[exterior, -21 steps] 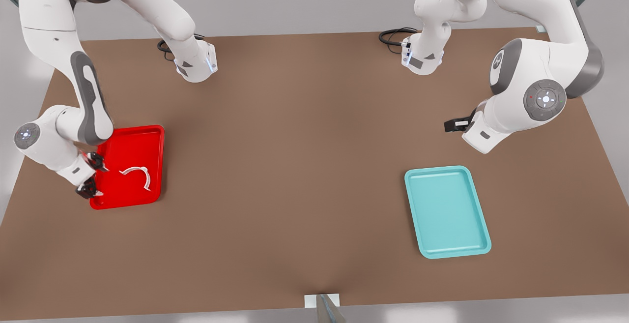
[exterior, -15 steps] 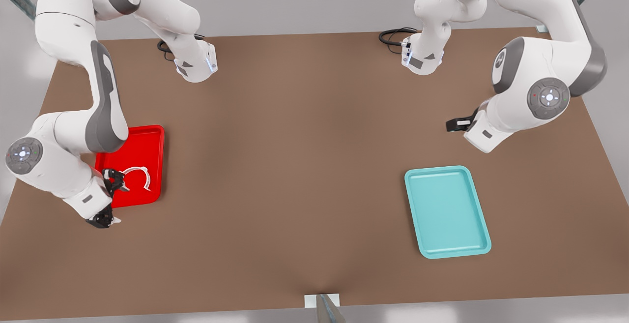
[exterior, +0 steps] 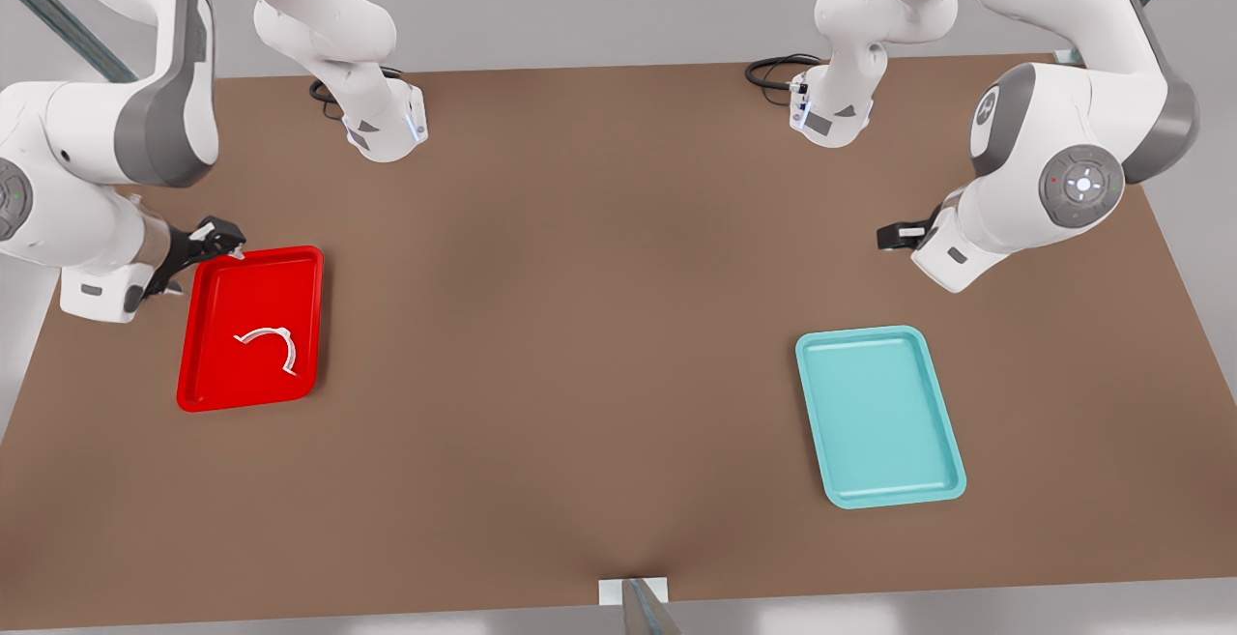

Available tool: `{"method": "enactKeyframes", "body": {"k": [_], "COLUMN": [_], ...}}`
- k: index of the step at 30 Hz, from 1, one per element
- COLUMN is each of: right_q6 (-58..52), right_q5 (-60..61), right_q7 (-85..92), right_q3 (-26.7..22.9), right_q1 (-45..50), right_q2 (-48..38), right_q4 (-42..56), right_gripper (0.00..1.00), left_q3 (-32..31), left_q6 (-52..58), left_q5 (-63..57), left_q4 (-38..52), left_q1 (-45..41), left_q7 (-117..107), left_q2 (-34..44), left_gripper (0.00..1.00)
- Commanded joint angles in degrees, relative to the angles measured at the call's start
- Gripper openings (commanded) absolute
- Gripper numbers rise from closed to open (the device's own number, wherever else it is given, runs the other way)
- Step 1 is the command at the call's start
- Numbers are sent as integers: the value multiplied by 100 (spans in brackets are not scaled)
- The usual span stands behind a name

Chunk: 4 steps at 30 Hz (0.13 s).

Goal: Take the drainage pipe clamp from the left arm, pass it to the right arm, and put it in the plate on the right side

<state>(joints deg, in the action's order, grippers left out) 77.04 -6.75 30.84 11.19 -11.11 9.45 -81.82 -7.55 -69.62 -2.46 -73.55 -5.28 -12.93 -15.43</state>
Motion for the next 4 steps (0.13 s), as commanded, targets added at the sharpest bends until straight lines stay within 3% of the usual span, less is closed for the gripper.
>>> {"method": "enactKeyframes", "body": {"k": [1,4], "right_q6": [-172,-180], "right_q5": [7,-2], "right_q7": [-3682,-3673], "right_q3": [-3,-38], "right_q1": [13,13], "right_q2": [-4,-22], "right_q4": [8,-1], "right_gripper": [100,100], "left_q3": [-1,-1], "left_q6": [72,72], "left_q5": [0,0], "left_q4": [-1,-1], "left_q1": [1,1], "left_q7": [89,89], "left_q2": [5,-4], "left_gripper": [100,100]}}
